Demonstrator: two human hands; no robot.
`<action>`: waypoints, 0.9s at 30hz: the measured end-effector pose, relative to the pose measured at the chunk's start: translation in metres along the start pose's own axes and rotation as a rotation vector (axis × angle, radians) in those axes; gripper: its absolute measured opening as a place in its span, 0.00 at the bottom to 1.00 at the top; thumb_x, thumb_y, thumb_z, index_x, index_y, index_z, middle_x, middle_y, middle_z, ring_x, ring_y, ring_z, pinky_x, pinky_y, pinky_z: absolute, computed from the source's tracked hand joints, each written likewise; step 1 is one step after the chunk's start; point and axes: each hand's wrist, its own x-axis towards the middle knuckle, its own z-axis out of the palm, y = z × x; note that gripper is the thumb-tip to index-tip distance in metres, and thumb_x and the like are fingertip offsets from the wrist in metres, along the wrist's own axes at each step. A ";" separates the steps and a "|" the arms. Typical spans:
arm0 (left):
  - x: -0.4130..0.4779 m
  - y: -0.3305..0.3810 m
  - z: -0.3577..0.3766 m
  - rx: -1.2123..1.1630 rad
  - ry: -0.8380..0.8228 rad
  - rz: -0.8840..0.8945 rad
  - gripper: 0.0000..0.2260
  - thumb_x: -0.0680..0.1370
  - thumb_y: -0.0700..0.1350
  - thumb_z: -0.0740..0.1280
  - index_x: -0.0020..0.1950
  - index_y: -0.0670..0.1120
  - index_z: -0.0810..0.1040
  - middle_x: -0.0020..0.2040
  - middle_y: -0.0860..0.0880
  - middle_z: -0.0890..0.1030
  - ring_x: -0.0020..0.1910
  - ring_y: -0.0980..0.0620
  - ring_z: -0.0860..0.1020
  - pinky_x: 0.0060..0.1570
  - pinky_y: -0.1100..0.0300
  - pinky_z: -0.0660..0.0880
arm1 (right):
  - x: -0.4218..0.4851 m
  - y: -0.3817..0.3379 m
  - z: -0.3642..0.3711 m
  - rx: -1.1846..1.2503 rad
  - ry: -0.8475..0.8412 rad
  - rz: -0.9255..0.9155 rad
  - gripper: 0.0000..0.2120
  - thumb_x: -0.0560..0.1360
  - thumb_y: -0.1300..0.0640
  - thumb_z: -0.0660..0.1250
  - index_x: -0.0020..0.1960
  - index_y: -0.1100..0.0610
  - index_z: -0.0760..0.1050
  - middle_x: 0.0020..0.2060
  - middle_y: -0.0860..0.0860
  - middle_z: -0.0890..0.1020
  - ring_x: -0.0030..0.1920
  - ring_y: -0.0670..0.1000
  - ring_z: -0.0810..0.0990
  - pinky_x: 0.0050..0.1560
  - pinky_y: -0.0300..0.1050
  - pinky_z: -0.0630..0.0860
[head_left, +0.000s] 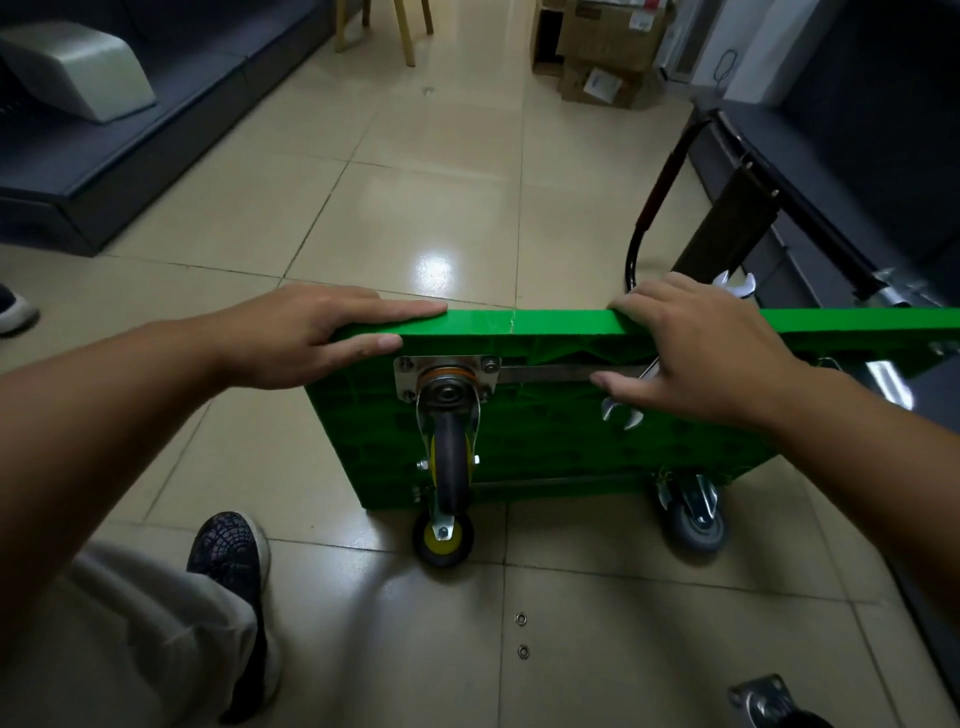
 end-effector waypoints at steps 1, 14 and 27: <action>0.002 0.000 0.000 0.023 0.007 0.009 0.22 0.81 0.66 0.51 0.76 0.76 0.55 0.68 0.61 0.74 0.61 0.56 0.75 0.54 0.61 0.75 | -0.002 0.000 0.000 0.014 0.002 0.012 0.33 0.72 0.29 0.63 0.65 0.53 0.75 0.53 0.48 0.80 0.53 0.49 0.75 0.50 0.46 0.73; 0.007 0.001 0.006 0.157 0.045 0.128 0.23 0.81 0.67 0.49 0.77 0.73 0.54 0.50 0.55 0.76 0.42 0.57 0.76 0.36 0.71 0.68 | -0.022 0.002 -0.002 0.146 0.041 0.109 0.25 0.72 0.33 0.64 0.56 0.51 0.81 0.42 0.43 0.75 0.45 0.48 0.74 0.42 0.49 0.76; 0.008 0.010 0.010 0.199 0.119 0.019 0.23 0.82 0.64 0.48 0.78 0.72 0.55 0.56 0.59 0.75 0.47 0.54 0.73 0.38 0.59 0.67 | -0.013 -0.010 0.002 0.285 0.003 0.293 0.26 0.73 0.39 0.69 0.66 0.51 0.77 0.53 0.47 0.80 0.58 0.52 0.76 0.56 0.53 0.77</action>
